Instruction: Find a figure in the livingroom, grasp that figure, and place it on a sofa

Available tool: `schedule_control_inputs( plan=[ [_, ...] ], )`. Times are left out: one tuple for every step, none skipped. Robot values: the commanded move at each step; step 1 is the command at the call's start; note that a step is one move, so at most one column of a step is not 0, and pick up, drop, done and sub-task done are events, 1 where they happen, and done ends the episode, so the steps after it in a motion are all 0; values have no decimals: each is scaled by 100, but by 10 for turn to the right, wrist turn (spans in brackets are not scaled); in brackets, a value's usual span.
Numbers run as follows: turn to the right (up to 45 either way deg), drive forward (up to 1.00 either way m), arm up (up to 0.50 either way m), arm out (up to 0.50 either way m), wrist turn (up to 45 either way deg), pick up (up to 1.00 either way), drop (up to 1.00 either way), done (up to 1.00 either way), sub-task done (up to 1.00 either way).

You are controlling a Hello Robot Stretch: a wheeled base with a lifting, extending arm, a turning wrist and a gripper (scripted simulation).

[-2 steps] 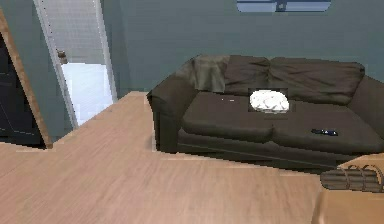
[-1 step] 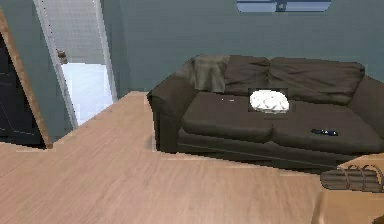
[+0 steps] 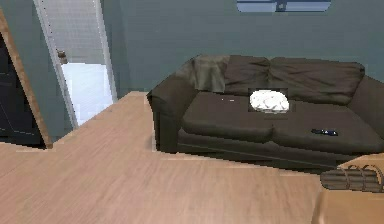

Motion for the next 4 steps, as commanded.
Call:
schedule_control_inputs(
  plan=[
    [0, 0, 0, -30, 0, 0, 0, 0, 0],
    [-330, 0, 0, 0, 0, 0, 0, 0, 0],
    [0, 30, 0, 0, 0, 0, 0, 0, 0],
    [390, 0, 0, 0, 0, 0, 0, 0, 0]
  ],
)
